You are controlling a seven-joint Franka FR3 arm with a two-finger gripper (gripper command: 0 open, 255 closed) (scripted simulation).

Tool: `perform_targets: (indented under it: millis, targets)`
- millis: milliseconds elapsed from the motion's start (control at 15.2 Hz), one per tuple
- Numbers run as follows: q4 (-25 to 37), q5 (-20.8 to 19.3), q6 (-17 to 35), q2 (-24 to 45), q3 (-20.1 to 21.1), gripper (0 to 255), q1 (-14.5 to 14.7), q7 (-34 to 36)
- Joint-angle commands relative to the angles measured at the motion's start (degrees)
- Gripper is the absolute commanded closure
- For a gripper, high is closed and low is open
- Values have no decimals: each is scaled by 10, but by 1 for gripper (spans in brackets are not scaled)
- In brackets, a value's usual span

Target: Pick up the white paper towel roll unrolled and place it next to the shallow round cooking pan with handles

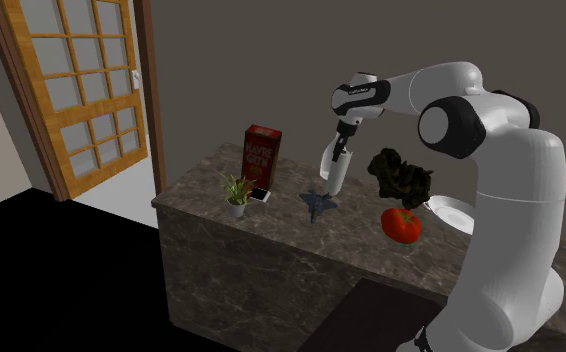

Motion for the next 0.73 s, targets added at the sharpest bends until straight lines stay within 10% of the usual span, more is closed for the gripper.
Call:
perform_targets:
  millis: [0, 660]
  targets:
    - [0, 0, 0, 1, 0, 255, 0, 0]
    - [30, -4, -41, -10, -2, 255, -1, 3]
